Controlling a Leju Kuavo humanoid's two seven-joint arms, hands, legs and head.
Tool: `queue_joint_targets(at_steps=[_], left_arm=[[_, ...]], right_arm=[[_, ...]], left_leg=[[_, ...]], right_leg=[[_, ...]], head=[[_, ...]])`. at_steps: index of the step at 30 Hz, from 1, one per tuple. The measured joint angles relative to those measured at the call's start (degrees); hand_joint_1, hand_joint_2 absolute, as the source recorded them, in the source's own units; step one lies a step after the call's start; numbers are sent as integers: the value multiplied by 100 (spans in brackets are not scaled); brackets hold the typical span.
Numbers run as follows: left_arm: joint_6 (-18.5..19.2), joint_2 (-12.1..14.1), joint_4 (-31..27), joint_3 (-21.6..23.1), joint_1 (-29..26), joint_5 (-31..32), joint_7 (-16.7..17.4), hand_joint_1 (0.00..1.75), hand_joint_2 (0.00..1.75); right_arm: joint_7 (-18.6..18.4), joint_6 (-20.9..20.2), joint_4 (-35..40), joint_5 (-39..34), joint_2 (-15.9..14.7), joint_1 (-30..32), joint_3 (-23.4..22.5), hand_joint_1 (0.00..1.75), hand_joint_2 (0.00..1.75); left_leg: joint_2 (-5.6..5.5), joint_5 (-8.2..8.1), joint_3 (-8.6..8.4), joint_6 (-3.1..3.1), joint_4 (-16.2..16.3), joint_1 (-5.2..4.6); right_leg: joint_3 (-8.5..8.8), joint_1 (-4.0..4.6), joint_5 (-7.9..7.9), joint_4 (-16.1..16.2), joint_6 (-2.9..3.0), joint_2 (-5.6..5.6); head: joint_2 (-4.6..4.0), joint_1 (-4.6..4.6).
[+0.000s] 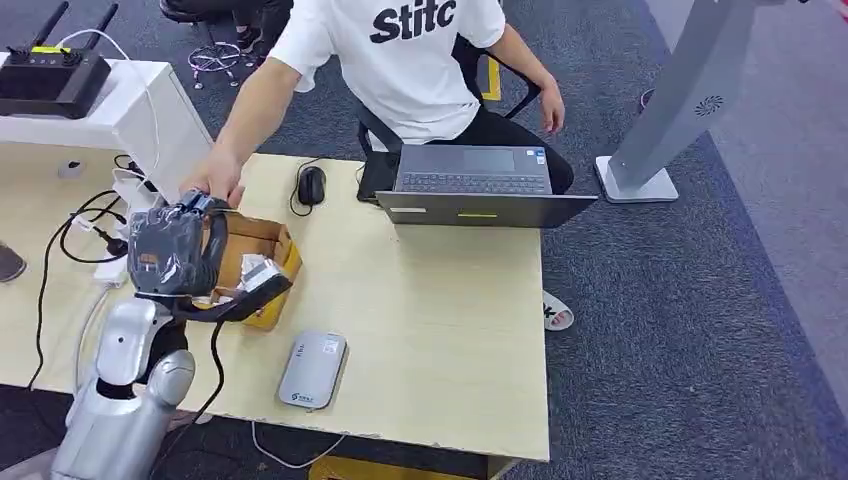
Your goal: Pass the card to the sensor for recognition and then transmit it.
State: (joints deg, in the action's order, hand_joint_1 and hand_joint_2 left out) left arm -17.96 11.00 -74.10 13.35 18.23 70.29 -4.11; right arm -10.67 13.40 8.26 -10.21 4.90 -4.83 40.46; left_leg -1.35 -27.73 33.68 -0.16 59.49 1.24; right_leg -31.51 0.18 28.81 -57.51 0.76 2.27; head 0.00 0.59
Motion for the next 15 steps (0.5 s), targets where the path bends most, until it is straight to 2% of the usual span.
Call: queue_joint_targets(at_steps=[4, 15], left_arm=[[-188, -83, 223, 0, 115, 175, 205, 0, 175], [-490, -142, 636, -9, 293, 341, 468, 0, 175]], right_arm=[[-20, -18, 0, 13, 0, -6, 4, 0, 175], [-28, -76, 0, 24, -4, -11, 31, 0, 175]], left_leg=[[-2, 0, 0, 0, 0, 0], [0, 0, 0, 0, -1, 0]], right_leg=[[0, 0, 0, 0, 0, -2], [2, 0, 0, -1, 0, -1]], head=[[0, 0], [0, 0]])
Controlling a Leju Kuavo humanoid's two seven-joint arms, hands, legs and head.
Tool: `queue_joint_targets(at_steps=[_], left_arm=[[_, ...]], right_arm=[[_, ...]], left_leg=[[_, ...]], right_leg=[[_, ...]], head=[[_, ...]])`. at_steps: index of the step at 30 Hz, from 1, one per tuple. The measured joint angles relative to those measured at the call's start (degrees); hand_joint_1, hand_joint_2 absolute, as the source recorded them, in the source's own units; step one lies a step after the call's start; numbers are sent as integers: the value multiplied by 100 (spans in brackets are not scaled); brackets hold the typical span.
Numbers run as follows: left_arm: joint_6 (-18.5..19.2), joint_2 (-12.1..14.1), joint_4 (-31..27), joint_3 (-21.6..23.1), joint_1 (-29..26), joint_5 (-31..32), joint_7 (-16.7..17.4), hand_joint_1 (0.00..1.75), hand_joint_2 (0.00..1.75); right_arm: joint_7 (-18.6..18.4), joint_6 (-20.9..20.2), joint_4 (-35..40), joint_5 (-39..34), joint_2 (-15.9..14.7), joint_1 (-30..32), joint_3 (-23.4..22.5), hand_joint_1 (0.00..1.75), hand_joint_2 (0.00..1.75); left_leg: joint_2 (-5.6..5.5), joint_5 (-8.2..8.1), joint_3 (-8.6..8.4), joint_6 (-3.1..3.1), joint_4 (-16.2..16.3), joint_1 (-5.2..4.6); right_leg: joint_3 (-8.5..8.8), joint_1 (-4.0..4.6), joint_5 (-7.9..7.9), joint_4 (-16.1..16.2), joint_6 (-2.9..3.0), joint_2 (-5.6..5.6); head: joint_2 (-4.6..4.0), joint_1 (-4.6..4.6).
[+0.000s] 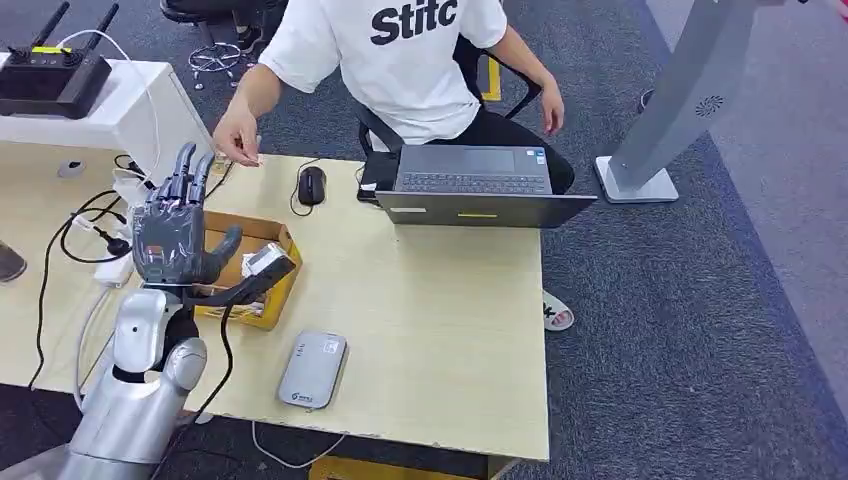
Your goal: Pass the card to the sensor for recognition and then transmit it.
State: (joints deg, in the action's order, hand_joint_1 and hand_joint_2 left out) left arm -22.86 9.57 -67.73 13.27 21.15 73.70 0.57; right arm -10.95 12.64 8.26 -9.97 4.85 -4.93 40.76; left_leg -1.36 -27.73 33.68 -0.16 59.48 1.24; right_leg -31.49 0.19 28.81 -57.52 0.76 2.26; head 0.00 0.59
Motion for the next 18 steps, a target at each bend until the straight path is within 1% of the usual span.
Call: queue_joint_targets(at_steps=[2, 4, 6, 8, 9, 11, 14, 18], left_arm=[[-35, 28, 15, -15, -4, -39, -45, 0, 175], [35, 112, -83, -17, -79, -116, -206, 0, 175], [261, 223, -337, -20, -209, -171, -271, 0, 175], [587, 308, -589, -20, -334, -263, -315, 0, 175], [819, 433, -853, -17, -476, -297, -362, 0, 175], [975, 608, -1168, -17, -679, -339, -411, 0, 175], [1121, 894, -1695, -17, -1021, -507, -509, 0, 175], [1226, 1185, -2303, -17, -1404, -618, -588, 0, 175]], right_arm=[[-20, -13, 0, -6, -11, 1, 0, 0, 175], [-96, -29, -7, -24, -11, 9, 0, 0, 175], [-147, -37, -9, -37, -11, 35, 0, 0, 175], [-144, -35, -15, -70, -11, 56, 0, 0, 175], [-105, -22, -17, -94, -11, 70, 0, 0, 175], [-46, -11, -26, -127, -11, 90, 0, 0, 175], [-7, -5, -42, -151, -11, 124, 0, 0, 175], [30, -5, -46, -155, -11, 156, 0, 0, 175]], left_leg=[[-1, 0, 0, 0, 0, 0], [-1, 0, 0, 0, -1, 0], [-1, -1, 1, 0, -1, 0], [-1, -1, 3, -1, -2, 0], [0, -2, 4, -1, -4, 0], [4, -2, 3, -1, -4, 0], [0, -2, 4, -1, -4, 0], [1, -2, 5, -1, -5, 0]], right_leg=[[1, 0, 0, 0, 0, -1], [2, 0, 0, -1, 0, -1], [1, 0, 1, -1, 0, 0], [1, 0, 2, -1, 0, -1], [0, 0, 2, -1, 0, 1], [-4, 0, 2, -1, 0, 5], [-4, 0, 7, -1, 4, -4], [-2, 1, 7, -1, 4, -2]], head=[[0, 0], [0, 0], [0, 2], [0, 0], [0, 0], [0, 0], [0, 0], [0, 0]])
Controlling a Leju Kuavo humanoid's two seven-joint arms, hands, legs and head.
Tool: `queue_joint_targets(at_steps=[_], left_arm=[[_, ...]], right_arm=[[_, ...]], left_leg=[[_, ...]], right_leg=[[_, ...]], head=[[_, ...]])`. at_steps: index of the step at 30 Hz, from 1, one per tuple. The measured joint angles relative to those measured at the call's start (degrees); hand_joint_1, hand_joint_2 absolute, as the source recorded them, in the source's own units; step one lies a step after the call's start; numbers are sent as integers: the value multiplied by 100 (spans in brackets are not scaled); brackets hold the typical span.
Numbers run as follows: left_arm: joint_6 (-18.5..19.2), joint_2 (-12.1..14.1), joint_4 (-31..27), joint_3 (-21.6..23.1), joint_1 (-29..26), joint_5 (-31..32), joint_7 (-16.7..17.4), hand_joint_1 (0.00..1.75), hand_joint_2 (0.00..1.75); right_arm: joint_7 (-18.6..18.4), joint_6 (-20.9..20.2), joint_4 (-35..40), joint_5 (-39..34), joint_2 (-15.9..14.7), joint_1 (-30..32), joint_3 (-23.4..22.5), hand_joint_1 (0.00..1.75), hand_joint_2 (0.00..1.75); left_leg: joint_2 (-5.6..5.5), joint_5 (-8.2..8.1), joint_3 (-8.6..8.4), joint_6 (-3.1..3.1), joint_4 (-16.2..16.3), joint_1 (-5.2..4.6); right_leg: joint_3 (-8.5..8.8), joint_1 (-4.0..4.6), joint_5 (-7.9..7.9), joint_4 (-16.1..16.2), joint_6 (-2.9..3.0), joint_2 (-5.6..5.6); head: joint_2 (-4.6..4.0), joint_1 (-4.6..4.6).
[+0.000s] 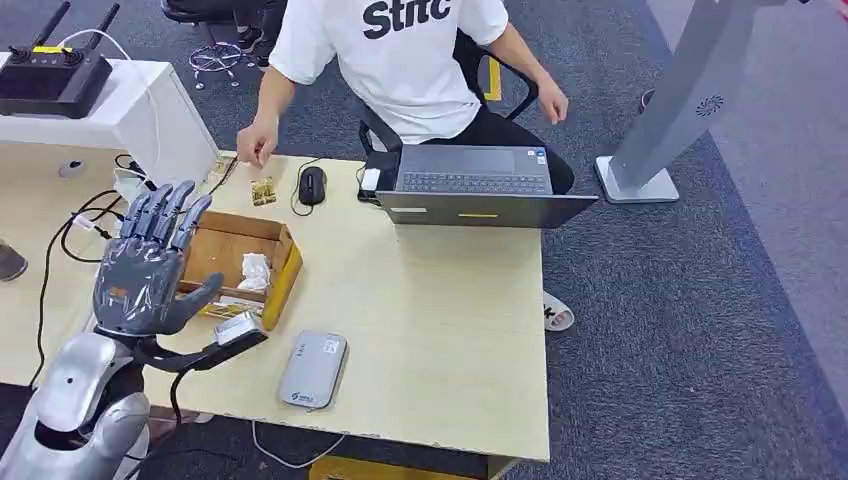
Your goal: Pass the card to the sensor for recognition and then transmit it.
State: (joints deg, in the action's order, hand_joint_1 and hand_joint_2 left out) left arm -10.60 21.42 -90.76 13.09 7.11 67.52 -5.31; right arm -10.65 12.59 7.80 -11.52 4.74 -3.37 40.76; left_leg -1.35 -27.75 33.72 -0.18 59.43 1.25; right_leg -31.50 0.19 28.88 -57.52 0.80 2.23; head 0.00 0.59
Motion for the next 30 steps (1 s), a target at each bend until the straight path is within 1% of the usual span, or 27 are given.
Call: queue_joint_targets(at_steps=[5, 7, 10, 15, 22, 30], left_arm=[[142, 299, -591, -2, -465, -116, -13, 0, 175], [188, 391, -742, -4, -623, -173, 4, 0, 175], [203, 452, -821, -18, -795, -197, 37, 0, 175], [197, 419, -799, -35, -946, -175, 77, 0, 175], [146, 227, -493, -103, -1083, 65, 328, 0, 175], [135, 96, -287, -157, -1114, 124, 396, 0, 175]], right_arm=[[31, -2, -9, -9, 0, 69, 0, 0, 175], [29, -4, -9, -9, 0, 85, 0, 0, 175], [13, -9, -9, -7, 0, 90, 0, 0, 175], [-35, -15, -9, 7, 4, 94, 0, 0, 175], [-96, -18, -9, 31, 15, 102, 11, 0, 175], [-135, -55, -9, 44, 15, 109, 72, 0, 175]], left_leg=[[-1, 0, 0, 0, 0, 0], [-1, 0, 0, 0, 0, 0], [-1, 0, -1, 0, 0, 0], [-3, 0, -1, 0, 0, -1], [-3, 0, -2, 0, 0, -1], [-4, 0, -1, 0, 0, -1]], right_leg=[[1, 0, 0, 0, 0, -1], [1, 0, 0, 0, 0, -2], [1, 0, 0, 0, 0, -3], [2, 0, 0, 0, 0, -6], [3, 0, 0, 0, 0, -6], [3, 0, 0, 0, 0, -7]], head=[[0, 0], [0, 0], [0, 0], [0, 0], [0, 2], [0, 0]])
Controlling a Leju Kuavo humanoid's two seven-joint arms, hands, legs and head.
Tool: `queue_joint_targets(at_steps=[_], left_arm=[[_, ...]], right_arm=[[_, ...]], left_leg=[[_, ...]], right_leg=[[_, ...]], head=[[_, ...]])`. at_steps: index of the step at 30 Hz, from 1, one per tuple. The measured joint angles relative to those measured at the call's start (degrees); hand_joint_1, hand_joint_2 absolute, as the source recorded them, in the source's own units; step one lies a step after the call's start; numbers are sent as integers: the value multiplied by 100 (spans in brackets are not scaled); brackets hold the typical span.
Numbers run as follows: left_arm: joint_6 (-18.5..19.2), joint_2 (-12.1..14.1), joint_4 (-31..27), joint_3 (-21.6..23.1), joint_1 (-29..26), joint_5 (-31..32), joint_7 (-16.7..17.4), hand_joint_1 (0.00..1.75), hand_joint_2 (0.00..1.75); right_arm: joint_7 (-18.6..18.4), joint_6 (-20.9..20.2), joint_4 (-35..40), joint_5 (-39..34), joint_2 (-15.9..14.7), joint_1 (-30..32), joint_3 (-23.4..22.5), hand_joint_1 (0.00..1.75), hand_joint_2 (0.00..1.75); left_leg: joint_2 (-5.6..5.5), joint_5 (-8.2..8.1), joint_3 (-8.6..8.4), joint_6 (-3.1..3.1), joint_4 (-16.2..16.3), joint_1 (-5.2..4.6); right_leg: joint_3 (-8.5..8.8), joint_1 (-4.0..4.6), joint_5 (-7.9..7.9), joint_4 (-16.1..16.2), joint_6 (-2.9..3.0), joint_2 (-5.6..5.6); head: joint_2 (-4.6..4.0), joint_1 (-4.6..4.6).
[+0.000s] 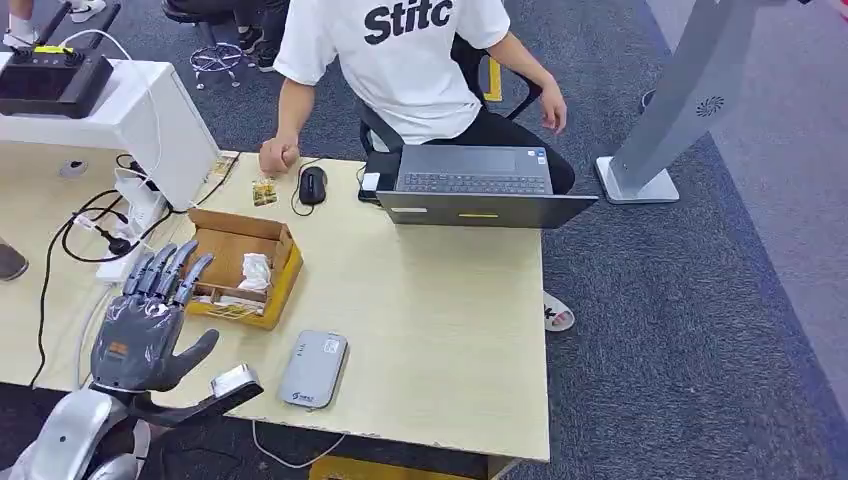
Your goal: Pass the card to the sensor for recognition and then transmit it.
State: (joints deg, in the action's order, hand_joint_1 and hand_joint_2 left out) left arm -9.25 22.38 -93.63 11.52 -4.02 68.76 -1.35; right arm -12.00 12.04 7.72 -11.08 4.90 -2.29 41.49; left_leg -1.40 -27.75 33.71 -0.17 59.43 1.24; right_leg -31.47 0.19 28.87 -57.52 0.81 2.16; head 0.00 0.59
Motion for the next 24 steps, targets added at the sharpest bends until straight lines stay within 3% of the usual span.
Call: queue_joint_targets(at_steps=[12, 20, 24], left_arm=[[-197, -402, 879, -310, 16, 238, 247, 0, 175], [-203, -415, 922, -337, 21, 240, 249, 0, 175], [-269, -553, 1307, -572, 95, 280, 256, 0, 175]], right_arm=[[15, -66, 2, 63, 4, 32, 83, 0, 175], [18, -66, 2, 63, 4, 32, 85, 0, 175], [18, -68, 2, 68, 4, 29, 149, 0, 175]], left_leg=[[0, 0, -1, 0, 0, 0], [0, 0, -1, 0, 0, 0], [-1, 0, -1, 0, 0, 0]], right_leg=[[0, 0, 0, 0, 0, -1], [-1, 0, 0, 0, 0, -1], [-1, 0, 0, 0, 0, -2]], head=[[0, 2], [0, 0], [0, 0]])
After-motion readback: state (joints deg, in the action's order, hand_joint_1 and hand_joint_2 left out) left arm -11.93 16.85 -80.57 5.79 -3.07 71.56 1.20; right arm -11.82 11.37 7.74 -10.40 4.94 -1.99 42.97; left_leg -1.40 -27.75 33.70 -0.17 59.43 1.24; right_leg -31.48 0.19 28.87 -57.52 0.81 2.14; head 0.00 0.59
